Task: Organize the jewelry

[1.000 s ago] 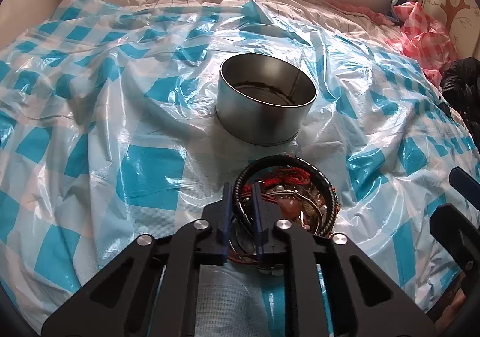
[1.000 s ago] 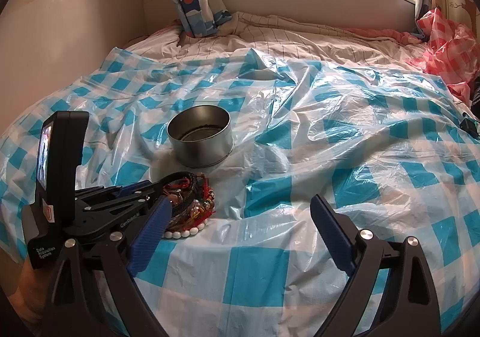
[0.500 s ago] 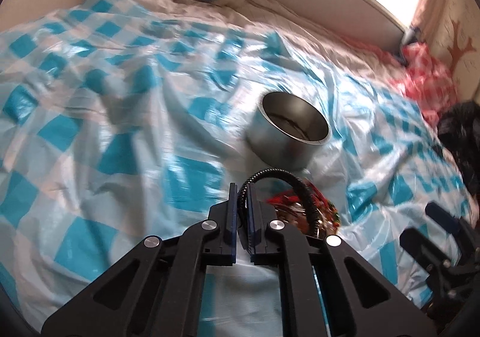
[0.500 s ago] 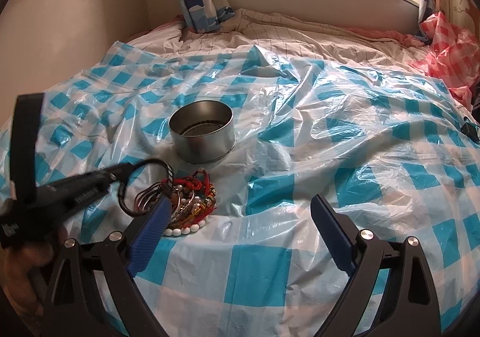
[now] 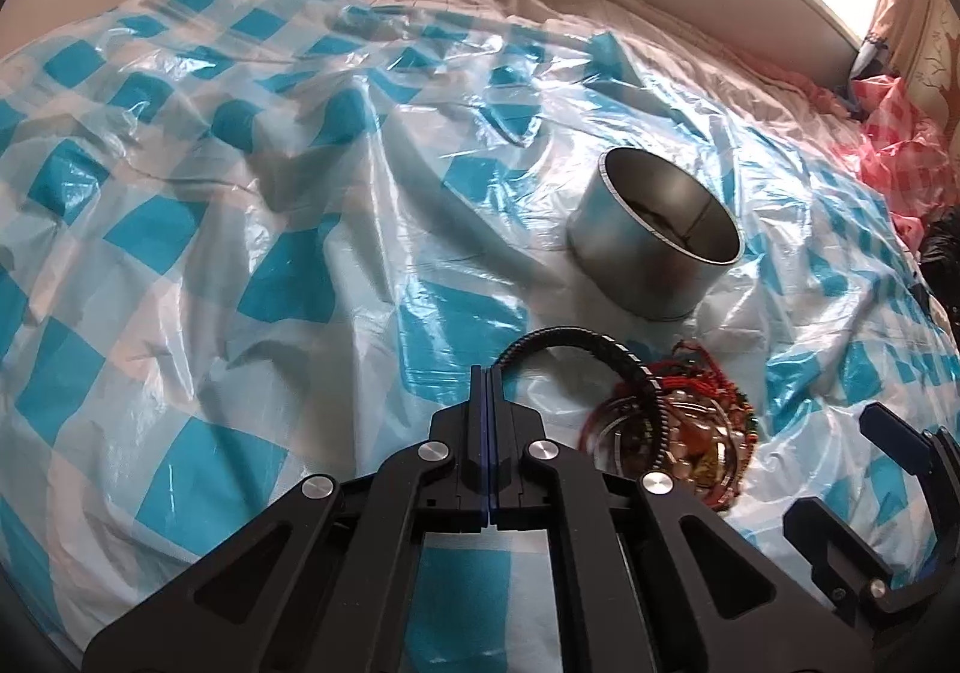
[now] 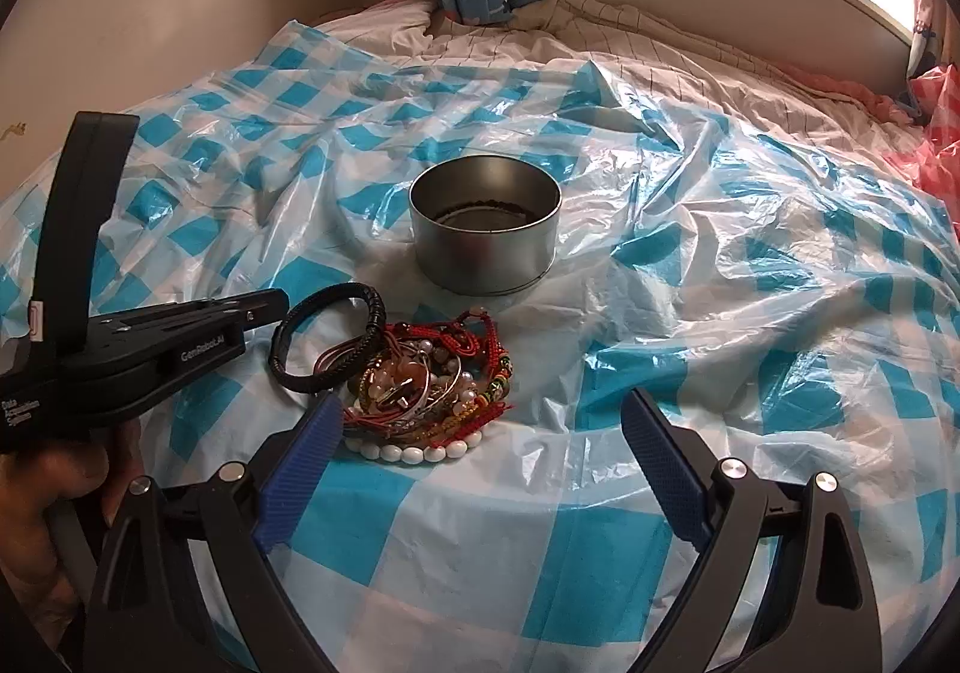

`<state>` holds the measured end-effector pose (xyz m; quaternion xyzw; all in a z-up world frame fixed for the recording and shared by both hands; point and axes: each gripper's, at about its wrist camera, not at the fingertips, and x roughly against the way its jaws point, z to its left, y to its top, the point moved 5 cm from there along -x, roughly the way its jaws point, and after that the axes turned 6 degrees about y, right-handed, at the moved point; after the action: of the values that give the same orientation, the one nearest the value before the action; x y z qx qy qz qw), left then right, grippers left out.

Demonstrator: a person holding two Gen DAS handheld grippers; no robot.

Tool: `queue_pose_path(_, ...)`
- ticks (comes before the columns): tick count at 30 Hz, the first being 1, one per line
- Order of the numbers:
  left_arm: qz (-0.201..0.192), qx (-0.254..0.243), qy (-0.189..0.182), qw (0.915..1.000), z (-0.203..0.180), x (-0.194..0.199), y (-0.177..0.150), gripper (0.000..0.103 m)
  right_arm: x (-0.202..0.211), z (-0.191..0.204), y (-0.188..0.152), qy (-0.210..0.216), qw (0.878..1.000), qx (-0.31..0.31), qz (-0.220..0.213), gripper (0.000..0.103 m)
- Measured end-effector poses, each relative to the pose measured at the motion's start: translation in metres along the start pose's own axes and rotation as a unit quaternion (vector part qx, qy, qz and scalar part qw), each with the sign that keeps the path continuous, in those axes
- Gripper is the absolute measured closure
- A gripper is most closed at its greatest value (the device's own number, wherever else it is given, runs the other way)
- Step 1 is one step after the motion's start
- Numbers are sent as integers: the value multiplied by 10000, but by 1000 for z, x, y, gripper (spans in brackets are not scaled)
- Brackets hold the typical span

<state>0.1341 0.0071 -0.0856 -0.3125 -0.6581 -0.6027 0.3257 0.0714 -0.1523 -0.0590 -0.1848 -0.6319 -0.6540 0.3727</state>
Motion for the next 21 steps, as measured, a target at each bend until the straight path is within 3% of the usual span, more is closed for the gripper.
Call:
queue_pose_path(10,231,-137,272,9993,-2,-19,-1,97,-9,3,4,105,9999,26,64,14)
queue_pose_path(16,13,-278,138,9995,-7,-9,1,103,-14,-7,1,165,9994,-176,231,30)
queue_pose_path(21,51,-156,83,9998,-5,-9,2,102,-16,-5,2,262,9993,-141,233,31)
